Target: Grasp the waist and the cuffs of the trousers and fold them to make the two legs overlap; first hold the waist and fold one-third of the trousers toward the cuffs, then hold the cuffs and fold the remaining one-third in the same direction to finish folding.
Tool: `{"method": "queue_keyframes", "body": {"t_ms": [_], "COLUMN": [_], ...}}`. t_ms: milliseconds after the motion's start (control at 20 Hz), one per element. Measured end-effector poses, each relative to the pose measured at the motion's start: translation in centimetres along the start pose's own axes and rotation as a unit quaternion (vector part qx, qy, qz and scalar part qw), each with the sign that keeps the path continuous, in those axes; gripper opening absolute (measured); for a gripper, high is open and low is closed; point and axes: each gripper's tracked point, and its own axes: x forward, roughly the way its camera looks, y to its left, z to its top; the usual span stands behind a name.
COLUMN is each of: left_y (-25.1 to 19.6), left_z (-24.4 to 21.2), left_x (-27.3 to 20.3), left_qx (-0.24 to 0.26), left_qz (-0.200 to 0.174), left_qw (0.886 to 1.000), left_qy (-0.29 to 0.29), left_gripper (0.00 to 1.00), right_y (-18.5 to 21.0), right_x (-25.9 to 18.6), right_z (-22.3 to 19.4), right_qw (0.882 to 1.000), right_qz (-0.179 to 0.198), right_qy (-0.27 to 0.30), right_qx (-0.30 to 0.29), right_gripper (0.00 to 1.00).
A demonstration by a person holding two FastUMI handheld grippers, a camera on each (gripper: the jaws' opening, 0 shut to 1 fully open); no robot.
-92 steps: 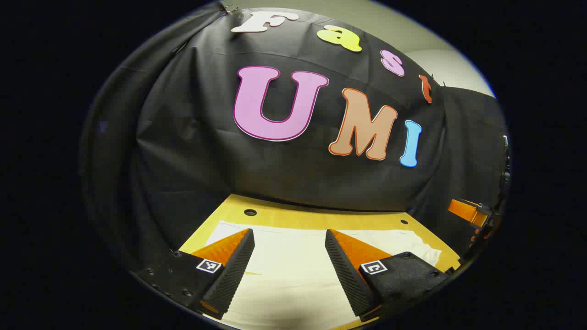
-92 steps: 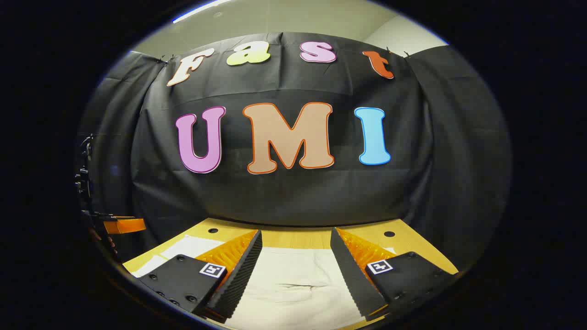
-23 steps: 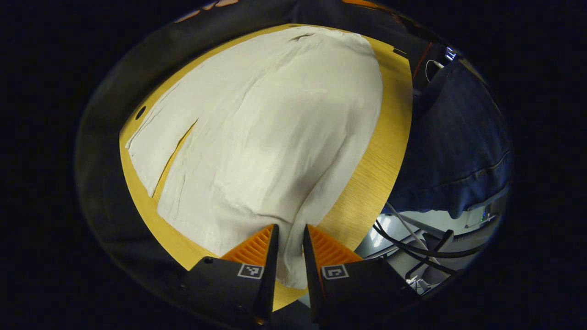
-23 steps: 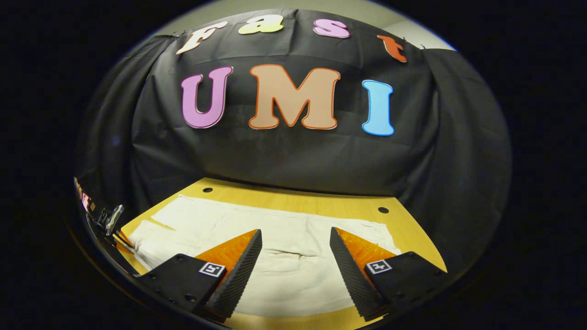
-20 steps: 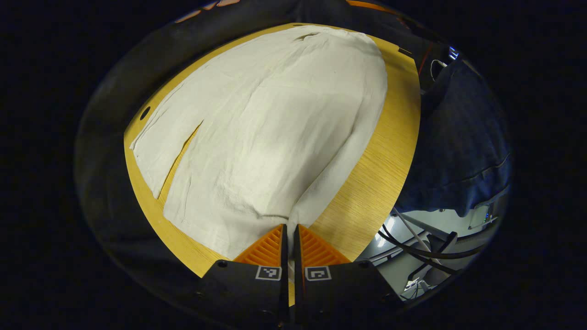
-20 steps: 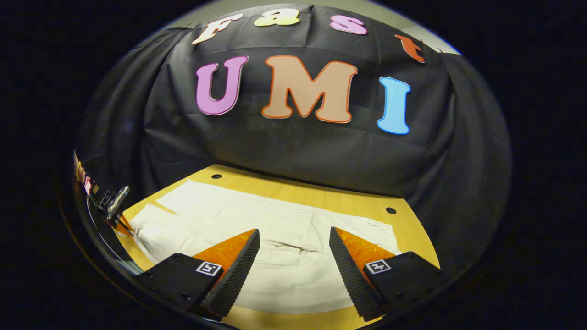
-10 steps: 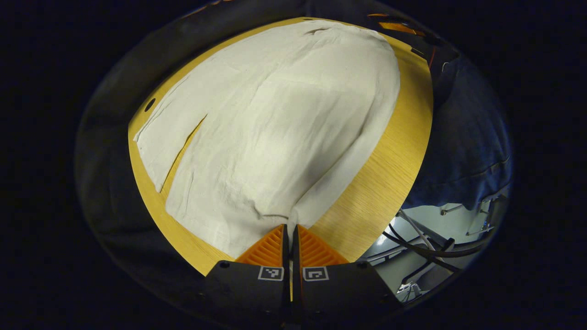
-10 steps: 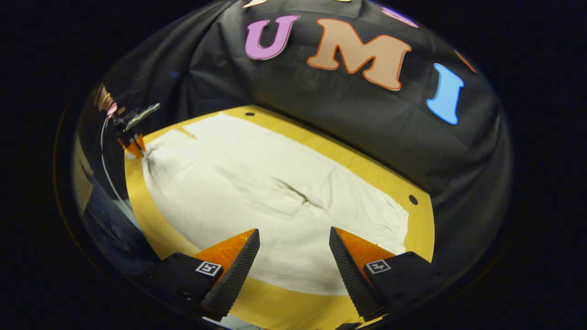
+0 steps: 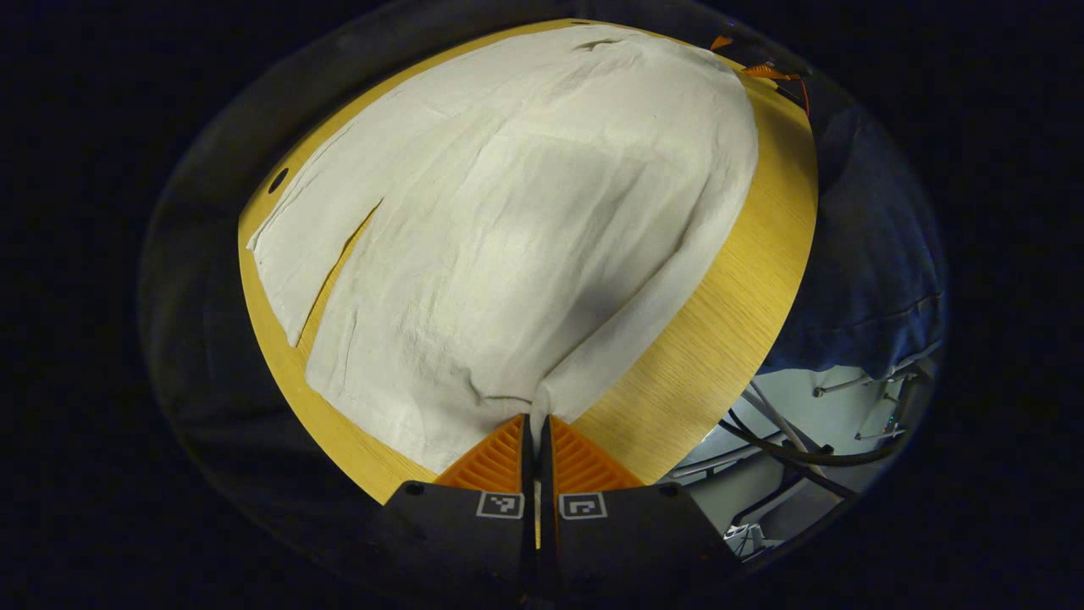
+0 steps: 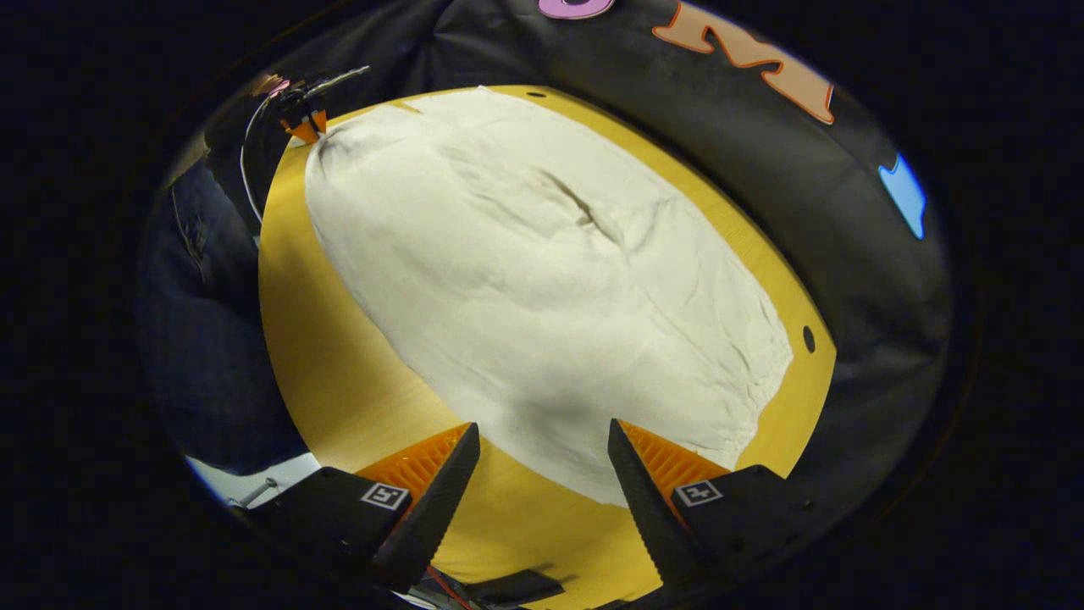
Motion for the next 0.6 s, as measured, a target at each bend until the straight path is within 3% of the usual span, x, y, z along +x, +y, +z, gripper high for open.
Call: {"method": "queue_keyframes", "body": {"t_ms": [450, 600], "left_y": [0.0, 0.0], "left_z": [-0.1, -0.1], "left_x": [0.1, 0.1], "left_qx": [-0.015, -0.018], "left_qz": [-0.001, -0.003], "left_qw": [1.000, 1.000], "left_qy": [0.011, 0.010], "left_gripper": [0.01, 0.01], "right_y": [0.5, 0.8], "right_x": [2.6, 2.8], "right_z": [-2.8, -2.9], "right_qw": [0.995, 0.992], "right_qz": [0.067, 0.087], "right_qy": [0.078, 0.093], "right_qx": [-0.008, -0.005], "right_gripper": [0.98, 0.91]}}
